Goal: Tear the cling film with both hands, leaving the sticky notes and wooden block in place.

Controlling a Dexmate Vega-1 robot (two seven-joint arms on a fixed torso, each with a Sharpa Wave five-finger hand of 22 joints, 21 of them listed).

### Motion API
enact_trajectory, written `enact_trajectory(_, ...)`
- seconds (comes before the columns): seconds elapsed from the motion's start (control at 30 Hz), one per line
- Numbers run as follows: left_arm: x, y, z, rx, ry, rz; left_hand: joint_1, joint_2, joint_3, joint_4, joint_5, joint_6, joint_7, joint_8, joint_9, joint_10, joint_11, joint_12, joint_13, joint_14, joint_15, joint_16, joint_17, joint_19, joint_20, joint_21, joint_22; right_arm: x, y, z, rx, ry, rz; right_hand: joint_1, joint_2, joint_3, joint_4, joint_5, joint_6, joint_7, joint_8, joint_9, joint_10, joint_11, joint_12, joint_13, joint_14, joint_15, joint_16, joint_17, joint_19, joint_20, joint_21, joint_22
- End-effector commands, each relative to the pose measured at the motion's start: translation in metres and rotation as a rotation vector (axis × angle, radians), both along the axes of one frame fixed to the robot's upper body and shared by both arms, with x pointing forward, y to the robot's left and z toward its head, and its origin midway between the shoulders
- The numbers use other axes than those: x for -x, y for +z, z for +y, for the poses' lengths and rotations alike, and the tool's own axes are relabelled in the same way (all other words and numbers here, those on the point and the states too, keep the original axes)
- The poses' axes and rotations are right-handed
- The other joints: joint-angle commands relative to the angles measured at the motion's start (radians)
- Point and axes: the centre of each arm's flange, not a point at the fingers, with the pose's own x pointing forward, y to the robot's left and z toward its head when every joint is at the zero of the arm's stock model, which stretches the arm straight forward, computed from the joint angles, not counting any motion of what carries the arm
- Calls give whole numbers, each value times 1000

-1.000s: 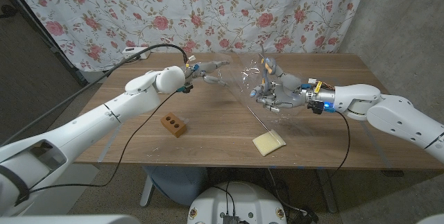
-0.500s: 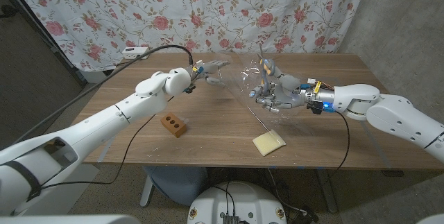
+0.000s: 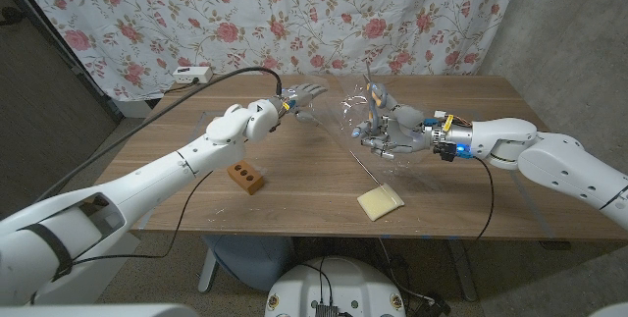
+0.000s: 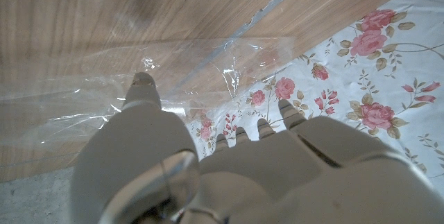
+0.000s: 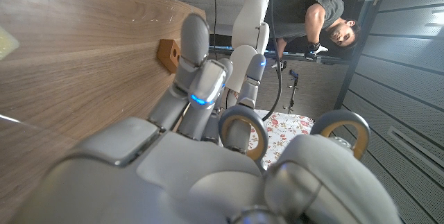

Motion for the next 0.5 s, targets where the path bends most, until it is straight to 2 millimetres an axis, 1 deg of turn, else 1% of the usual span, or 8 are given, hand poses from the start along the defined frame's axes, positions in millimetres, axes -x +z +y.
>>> enact_trajectory(0.03,-15,-7,-11,-50,29,-43,8,-2,0,-4,1,-90,4,6,2,-40,1,6,4,-57,-3,-3,2,-8,-2,1,3,0,0,-1,-3,-2,6,17,4,0,7,-8,-10,80,-6,9,237,-172,-4,-17,-26,-48,-1,1,9,-45,-7,4)
enact_trajectory(0.1,-18,-7,-12,-54,24,-42,8,-3,-1,-4,1,-89,3,8,2,-40,0,7,3,-59,-4,-3,3,-12,-2,0,3,-1,0,-1,-1,-2,4,19,5,-1,7,-9,-10,81,-8,9,233,-170,7,1,-26,-48,-1,1,9,-45,-9,3)
enact_trajectory(0.2,-22,-8,-15,-56,23,-37,7,-4,-1,-4,2,-84,2,11,2,-38,0,9,3,-61,-4,-2,3,-13,0,0,3,-1,0,-1,-4,-1,4,23,6,-1,8,-12,-9,82,-10,11,236,-171,1,-12,-25,-48,-1,1,11,-45,-10,1)
enact_trajectory(0.33,-26,-7,-17,-70,18,-17,8,-6,-1,-4,2,-82,-1,13,2,-35,-4,13,3,-70,-6,-4,3,-18,1,-2,3,-1,0,-2,-7,-5,8,27,9,0,9,-13,-8,81,-11,13,231,-170,11,3,-25,-48,-1,0,12,-45,-10,3)
enact_trajectory(0.37,-27,-7,-18,-74,18,-17,8,-6,-1,-4,3,-82,-1,13,2,-36,-3,13,3,-73,-4,-5,3,-23,2,-3,3,-1,0,-2,-5,-6,1,28,10,0,9,-14,-6,80,-12,12,236,-169,2,-14,-25,-48,-1,0,10,-45,-11,5)
enact_trajectory(0.5,-30,-8,-21,-81,13,-21,8,-6,-1,-4,3,-85,-1,14,2,-42,-5,14,3,-85,-3,-7,3,-36,7,-7,3,-1,0,-3,-10,-11,2,33,11,-1,10,-18,-7,81,-16,13,232,-169,11,1,-25,-48,-2,0,12,-45,-12,5)
